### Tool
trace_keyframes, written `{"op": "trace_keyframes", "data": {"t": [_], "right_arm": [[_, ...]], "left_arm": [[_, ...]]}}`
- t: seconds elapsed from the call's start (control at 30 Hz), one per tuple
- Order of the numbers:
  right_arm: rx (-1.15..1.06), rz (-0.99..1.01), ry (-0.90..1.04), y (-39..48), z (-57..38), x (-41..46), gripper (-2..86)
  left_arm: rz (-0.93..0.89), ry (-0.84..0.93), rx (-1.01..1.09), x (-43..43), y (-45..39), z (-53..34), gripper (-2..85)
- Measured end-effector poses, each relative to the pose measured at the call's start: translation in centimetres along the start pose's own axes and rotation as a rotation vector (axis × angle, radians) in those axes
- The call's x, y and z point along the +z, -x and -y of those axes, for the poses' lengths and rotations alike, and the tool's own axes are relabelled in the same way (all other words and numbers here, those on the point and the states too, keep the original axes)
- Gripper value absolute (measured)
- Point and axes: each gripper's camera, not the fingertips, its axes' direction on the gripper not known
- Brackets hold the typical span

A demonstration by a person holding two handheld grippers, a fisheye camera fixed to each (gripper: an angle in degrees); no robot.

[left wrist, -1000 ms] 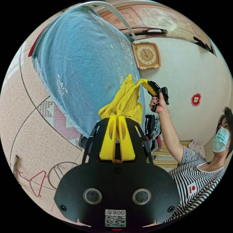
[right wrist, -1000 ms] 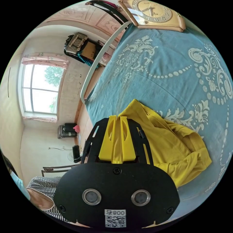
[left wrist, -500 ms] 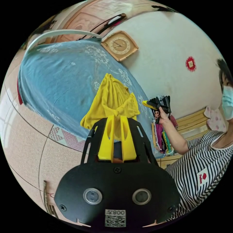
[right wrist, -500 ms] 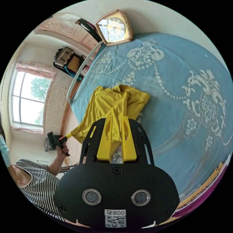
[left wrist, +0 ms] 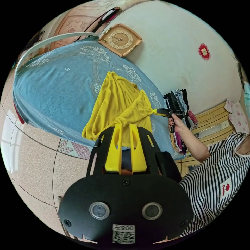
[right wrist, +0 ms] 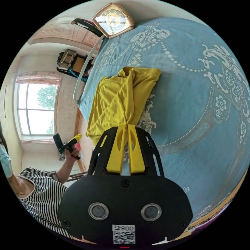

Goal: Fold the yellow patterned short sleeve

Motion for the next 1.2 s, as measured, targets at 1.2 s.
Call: {"op": "trace_keyframes", "data": {"t": [1.2], "right_arm": [[-0.045, 0.104, 0.039, 10.1, 22.7, 9.0, 0.6]], "left_arm": [[0.106, 0.047, 0.011, 1.9, 0.3, 1.7, 5.2]]}}
